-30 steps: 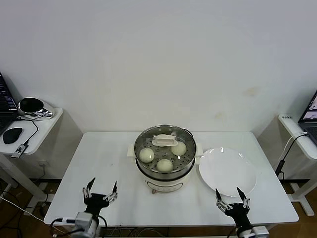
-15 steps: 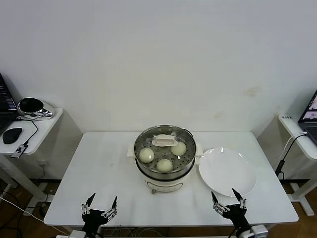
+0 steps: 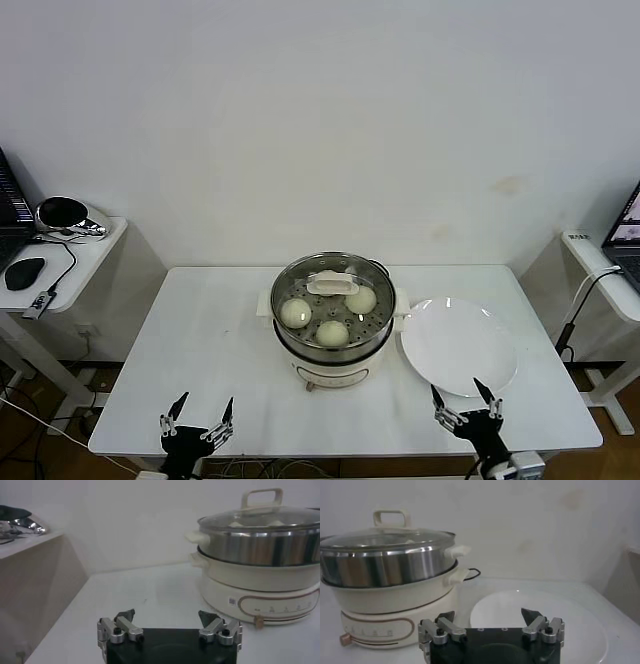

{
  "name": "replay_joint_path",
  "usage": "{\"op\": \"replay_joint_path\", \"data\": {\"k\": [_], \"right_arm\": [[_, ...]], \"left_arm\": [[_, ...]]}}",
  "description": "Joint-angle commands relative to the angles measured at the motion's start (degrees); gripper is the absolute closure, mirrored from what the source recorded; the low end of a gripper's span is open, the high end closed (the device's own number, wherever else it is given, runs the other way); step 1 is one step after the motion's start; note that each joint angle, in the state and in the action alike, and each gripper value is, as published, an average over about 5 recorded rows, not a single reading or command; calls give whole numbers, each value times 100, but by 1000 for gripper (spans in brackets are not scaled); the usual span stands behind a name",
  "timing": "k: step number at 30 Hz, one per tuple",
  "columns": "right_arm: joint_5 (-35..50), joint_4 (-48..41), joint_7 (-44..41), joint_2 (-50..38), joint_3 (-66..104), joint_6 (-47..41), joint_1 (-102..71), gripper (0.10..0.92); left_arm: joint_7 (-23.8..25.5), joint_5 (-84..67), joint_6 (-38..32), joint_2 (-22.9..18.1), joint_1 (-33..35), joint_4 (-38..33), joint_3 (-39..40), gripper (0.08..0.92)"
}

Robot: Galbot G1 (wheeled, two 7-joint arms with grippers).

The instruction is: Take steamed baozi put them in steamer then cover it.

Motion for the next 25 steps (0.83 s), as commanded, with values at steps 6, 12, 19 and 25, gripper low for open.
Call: {"op": "replay_joint_path", "data": {"k": [6, 12, 19, 25], "right_arm": [[-154, 67, -7, 50, 43, -68, -27, 203], [-181, 69, -100, 73, 60, -95, -62, 203], [-181, 124, -193, 77, 55, -173, -101, 203], [-189, 116, -233, 93, 66, -155, -128, 203]], "left_arm": [[19, 15, -24, -54, 120, -143, -65, 177], [28, -3, -16, -77, 122, -170, -85, 177], [39, -18, -16, -64, 134, -137, -84, 177], [38, -22, -14, -78, 140, -194, -99, 177]]}}
